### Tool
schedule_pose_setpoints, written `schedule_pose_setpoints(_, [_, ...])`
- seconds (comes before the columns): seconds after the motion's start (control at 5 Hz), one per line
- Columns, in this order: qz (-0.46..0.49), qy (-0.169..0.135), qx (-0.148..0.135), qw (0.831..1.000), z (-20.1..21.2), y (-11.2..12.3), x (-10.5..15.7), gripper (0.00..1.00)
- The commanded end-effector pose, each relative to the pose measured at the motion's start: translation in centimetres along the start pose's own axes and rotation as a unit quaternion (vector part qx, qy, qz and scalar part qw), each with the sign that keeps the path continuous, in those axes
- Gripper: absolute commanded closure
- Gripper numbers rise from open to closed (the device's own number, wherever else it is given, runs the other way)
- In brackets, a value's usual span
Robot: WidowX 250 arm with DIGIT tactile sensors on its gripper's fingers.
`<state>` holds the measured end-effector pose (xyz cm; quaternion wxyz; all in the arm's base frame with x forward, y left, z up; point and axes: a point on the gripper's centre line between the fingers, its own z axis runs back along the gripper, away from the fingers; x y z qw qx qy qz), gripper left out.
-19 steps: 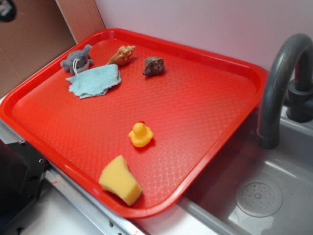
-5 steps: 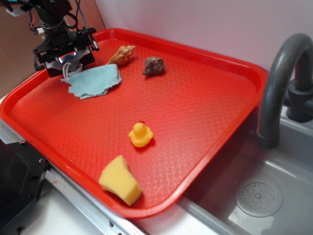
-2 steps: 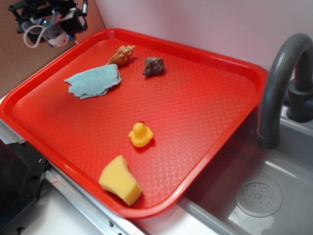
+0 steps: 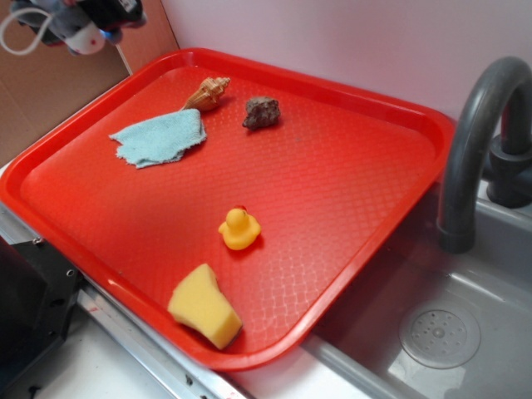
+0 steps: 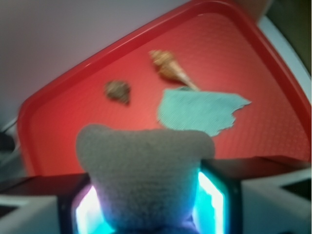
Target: Grab the gray animal.
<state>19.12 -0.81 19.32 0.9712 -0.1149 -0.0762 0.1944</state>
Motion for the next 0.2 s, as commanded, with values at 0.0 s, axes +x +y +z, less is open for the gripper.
schedule_pose_setpoints(0.0, [-0.029,0.006,-0.019,0.999,2.57,2.16,-1.50,1.00])
